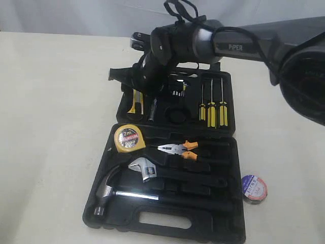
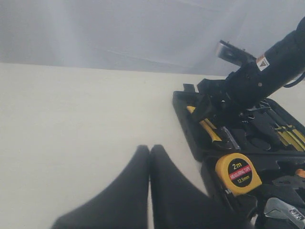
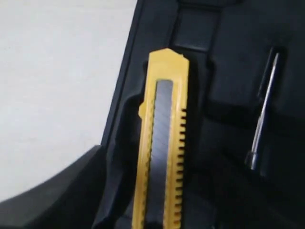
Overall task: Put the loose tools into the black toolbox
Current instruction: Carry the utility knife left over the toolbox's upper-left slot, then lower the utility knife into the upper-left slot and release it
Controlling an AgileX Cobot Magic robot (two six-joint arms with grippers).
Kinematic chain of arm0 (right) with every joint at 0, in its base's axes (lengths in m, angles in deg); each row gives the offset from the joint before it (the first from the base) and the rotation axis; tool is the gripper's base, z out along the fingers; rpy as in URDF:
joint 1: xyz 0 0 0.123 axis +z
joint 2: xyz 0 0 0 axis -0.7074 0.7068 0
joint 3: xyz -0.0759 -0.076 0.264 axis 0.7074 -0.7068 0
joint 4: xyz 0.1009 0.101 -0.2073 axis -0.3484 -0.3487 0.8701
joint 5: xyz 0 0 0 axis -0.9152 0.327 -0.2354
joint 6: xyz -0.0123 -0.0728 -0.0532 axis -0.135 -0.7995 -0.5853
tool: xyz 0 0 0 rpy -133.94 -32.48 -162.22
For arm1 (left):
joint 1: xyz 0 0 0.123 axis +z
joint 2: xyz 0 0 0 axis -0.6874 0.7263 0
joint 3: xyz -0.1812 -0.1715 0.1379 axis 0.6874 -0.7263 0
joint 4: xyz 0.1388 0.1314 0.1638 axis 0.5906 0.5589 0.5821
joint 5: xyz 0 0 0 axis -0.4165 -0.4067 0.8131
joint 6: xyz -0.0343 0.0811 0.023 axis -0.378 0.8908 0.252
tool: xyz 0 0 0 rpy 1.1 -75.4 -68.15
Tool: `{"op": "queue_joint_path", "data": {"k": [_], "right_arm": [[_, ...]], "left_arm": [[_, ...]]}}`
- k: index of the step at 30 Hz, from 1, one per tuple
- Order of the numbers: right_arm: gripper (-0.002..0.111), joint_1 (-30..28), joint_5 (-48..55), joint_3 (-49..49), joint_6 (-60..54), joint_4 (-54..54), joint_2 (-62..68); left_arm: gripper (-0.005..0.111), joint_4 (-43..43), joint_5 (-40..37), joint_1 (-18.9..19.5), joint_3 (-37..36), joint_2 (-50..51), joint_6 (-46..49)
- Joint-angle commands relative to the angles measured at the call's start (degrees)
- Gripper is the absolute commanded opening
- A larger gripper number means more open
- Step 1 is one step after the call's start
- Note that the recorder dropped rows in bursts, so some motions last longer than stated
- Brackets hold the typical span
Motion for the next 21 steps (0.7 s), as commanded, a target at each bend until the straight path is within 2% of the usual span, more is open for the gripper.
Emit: {"op": "queue_joint_path", "data": {"k": [1, 4, 6, 12, 17, 21], "right_arm": [[0.043, -0.2, -1.1, 0.1, -1.7, 0.7, -1.1], [0.013, -0.2, -1.1, 0.1, -7.2, 0.8, -2.9], [0.000, -0.2, -0.6, 0.1, -8.2, 2.2, -4.5], [0.000, -0.2, 6.7, 0.1, -9.1, 6.9, -6.0], [0.000, 0.3, 12.9, 0.1, -13.9, 6.0, -6.0], [0.000, 1.0, 12.9, 0.1, -17.0, 2.5, -4.5]], "left_arm": [[0.000, -0.5, -0.2, -0.3, 0.3, 0.2, 0.0], [0.000, -0.5, -0.2, -0.3, 0.3, 0.2, 0.0], [0.000, -0.5, -0.2, -0.3, 0.3, 0.2, 0.0], [0.000, -0.5, -0.2, -0.3, 0.3, 0.2, 0.0], [0.000, -0.5, -0.2, -0.3, 0.3, 0.2, 0.0], [0.000, -0.5, -0.2, -0.3, 0.3, 0.2, 0.0]]}}
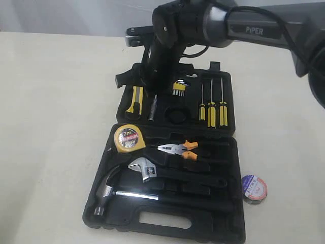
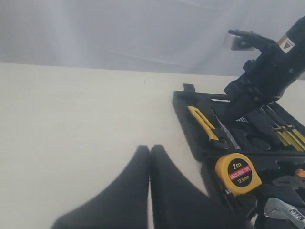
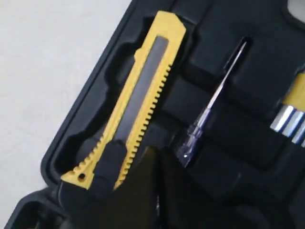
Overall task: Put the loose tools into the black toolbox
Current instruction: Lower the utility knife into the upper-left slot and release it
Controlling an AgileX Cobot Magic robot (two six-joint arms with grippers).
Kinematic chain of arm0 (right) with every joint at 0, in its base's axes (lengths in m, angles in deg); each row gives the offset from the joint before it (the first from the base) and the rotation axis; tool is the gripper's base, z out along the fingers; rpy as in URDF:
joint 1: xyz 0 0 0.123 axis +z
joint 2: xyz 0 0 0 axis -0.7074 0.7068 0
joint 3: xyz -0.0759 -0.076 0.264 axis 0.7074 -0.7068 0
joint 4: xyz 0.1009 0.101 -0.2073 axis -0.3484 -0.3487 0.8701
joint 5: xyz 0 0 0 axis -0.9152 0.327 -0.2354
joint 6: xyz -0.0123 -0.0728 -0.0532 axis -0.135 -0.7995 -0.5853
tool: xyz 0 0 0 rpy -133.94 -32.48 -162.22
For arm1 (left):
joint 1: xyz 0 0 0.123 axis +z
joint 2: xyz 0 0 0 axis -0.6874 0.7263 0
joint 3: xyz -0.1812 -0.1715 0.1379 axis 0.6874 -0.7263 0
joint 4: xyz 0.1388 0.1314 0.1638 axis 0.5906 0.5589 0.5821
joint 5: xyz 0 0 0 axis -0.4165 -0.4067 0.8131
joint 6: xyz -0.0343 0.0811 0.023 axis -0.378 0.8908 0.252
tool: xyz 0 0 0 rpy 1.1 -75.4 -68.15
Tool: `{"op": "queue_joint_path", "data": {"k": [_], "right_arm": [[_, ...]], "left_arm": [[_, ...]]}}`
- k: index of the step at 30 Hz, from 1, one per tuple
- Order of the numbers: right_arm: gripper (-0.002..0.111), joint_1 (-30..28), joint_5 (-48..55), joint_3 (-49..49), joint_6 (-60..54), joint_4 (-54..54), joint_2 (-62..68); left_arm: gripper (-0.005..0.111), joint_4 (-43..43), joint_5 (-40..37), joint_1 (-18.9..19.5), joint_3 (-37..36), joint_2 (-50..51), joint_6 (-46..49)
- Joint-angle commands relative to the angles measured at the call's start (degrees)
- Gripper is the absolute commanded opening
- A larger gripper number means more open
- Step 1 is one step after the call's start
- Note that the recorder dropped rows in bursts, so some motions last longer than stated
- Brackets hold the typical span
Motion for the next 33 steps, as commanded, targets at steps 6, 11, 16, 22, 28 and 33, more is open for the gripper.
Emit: {"op": "queue_joint_path", "data": {"k": [6, 11, 16, 22, 28, 33], "right_arm": [[0.000, 0.6, -4.4, 0.1, -9.0, -12.1, 4.3], [0.000, 0.6, -6.3, 0.1, -8.3, -12.0, 3.8], [0.000, 0.4, -9.1, 0.1, -7.0, -11.7, 1.8], [0.000, 0.4, -8.9, 0.1, -4.9, -8.2, 0.1], [0.000, 0.5, -7.1, 0.1, -7.3, -6.9, -0.2], [0.000, 2.3, -5.7, 0.1, -11.7, -7.5, -0.2]], "left_arm": [[0.000, -0.5, -0.2, -0.3, 0.3, 0.2, 0.0], [0.000, -0.5, -0.2, -0.3, 0.3, 0.2, 0.0], [0.000, -0.5, -0.2, -0.3, 0.3, 0.2, 0.0], [0.000, -0.5, -0.2, -0.3, 0.3, 0.2, 0.0], [0.000, -0.5, -0.2, -0.3, 0.3, 0.2, 0.0], [0.000, -0.5, -0.2, -0.3, 0.3, 0.2, 0.0]]}}
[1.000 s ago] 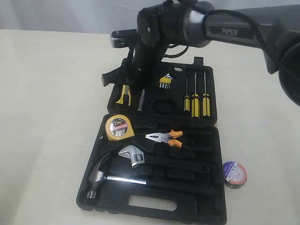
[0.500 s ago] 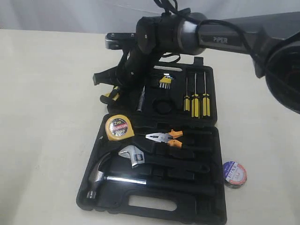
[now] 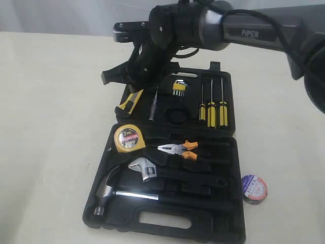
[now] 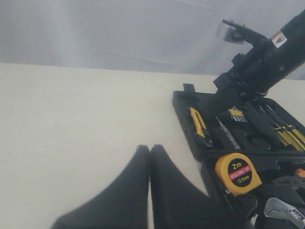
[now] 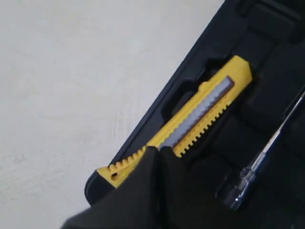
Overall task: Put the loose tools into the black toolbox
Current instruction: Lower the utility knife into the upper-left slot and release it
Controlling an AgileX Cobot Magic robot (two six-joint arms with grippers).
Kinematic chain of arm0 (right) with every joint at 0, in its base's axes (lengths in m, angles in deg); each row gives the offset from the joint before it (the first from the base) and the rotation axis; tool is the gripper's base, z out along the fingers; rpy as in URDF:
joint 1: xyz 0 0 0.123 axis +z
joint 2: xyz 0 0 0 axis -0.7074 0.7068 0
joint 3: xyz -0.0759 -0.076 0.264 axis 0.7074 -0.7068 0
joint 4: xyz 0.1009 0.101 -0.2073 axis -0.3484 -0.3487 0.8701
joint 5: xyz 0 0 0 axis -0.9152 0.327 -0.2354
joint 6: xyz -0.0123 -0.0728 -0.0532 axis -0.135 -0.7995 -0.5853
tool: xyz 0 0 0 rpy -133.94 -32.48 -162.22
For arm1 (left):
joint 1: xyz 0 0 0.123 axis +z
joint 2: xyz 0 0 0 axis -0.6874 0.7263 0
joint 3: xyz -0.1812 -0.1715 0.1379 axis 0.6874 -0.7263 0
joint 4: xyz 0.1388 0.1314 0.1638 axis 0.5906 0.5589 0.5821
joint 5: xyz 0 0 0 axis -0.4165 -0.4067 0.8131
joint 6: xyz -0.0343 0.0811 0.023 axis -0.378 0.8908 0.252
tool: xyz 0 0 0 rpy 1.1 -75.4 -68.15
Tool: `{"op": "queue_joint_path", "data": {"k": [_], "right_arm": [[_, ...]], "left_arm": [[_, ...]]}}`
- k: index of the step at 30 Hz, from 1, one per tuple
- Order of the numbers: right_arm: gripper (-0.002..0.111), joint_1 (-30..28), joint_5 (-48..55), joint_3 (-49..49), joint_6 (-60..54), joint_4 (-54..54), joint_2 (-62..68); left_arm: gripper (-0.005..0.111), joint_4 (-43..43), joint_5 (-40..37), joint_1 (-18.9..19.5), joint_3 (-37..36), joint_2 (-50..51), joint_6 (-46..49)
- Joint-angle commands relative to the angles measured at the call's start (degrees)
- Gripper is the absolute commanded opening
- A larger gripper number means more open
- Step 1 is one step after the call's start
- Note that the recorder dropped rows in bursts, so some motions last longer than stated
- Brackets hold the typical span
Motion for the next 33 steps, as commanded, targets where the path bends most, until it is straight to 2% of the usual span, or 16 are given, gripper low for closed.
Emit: {"op": "queue_joint_path", "data": {"k": [1, 6, 17, 25, 33], "right_arm": [[0.000, 2.0, 1.6, 0.1, -4.5, 0.2, -0.6], [0.000, 4.2, 0.8, 0.1, -6.6, 0.2, -0.6], [0.000, 4.2, 1.0, 0.1, -6.6, 0.7, 2.9], [0.000, 4.1, 1.9, 0.1, 2.1, 9.2, 4.0], [0.000, 3.9, 1.8, 0.1, 2.1, 9.4, 3.4]], "left_arm": [[0.000, -0.5, -0.2, -0.3, 0.3, 0.2, 0.0], [0.000, -0.5, -0.2, -0.3, 0.3, 0.2, 0.0], [0.000, -0.5, -0.2, -0.3, 0.3, 0.2, 0.0], [0.000, -0.5, -0.2, -0.3, 0.3, 0.2, 0.0], [0.000, -0.5, -0.2, -0.3, 0.3, 0.2, 0.0]]}}
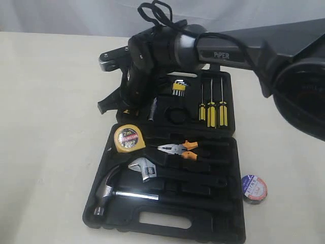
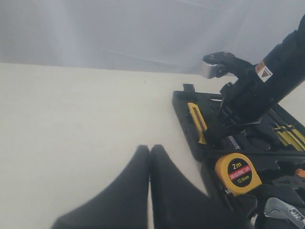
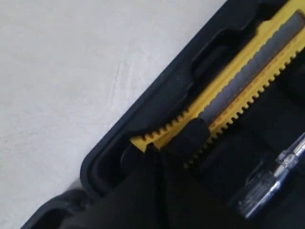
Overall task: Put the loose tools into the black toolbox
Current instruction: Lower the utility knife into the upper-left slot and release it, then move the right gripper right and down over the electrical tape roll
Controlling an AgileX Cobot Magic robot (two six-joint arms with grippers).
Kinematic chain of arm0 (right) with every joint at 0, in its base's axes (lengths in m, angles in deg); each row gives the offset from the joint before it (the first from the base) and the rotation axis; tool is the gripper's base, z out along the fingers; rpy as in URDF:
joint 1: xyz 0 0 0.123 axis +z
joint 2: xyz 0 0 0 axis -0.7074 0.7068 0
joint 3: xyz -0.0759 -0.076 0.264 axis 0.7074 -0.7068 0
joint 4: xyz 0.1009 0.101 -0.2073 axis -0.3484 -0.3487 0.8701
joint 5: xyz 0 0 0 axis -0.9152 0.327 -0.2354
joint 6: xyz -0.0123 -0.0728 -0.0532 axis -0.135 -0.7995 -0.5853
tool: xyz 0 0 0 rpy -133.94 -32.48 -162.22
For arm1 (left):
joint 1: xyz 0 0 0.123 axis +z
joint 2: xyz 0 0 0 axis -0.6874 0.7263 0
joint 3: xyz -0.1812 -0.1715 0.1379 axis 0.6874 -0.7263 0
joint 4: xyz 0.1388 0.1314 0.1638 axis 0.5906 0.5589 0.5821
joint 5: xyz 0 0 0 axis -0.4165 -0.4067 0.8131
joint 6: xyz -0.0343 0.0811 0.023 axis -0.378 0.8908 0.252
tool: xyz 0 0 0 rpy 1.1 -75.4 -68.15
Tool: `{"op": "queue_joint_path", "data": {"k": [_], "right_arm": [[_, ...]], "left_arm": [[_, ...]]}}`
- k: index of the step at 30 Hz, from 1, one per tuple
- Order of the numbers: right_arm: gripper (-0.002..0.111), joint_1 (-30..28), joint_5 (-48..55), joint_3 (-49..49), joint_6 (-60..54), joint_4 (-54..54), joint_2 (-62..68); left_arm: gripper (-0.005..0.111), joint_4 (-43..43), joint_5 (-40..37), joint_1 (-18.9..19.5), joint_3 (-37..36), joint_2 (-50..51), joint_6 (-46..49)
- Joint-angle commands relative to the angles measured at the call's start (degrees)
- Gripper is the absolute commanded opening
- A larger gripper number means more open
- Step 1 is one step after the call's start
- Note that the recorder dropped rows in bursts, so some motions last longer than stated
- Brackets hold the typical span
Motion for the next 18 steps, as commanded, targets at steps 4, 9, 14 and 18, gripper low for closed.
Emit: {"op": "queue_joint_path", "data": {"k": [4, 9, 14, 18], "right_arm": [[0.000, -0.7, -1.9, 0.0, 0.5, 0.9, -2.8], [0.000, -1.9, 0.3, 0.0, 3.8, 5.7, -6.2], [0.000, -5.2, 9.9, 0.0, 11.8, 14.5, -8.6], [0.000, -8.8, 18.2, -0.6, 11.6, 14.7, -9.1]], "left_arm": [[0.000, -0.5, -0.2, -0.3, 0.3, 0.2, 0.0], [0.000, -0.5, -0.2, -0.3, 0.3, 0.2, 0.0], [0.000, -0.5, -0.2, -0.3, 0.3, 0.2, 0.0], [0.000, -0.5, -0.2, -0.3, 0.3, 0.2, 0.0]]}}
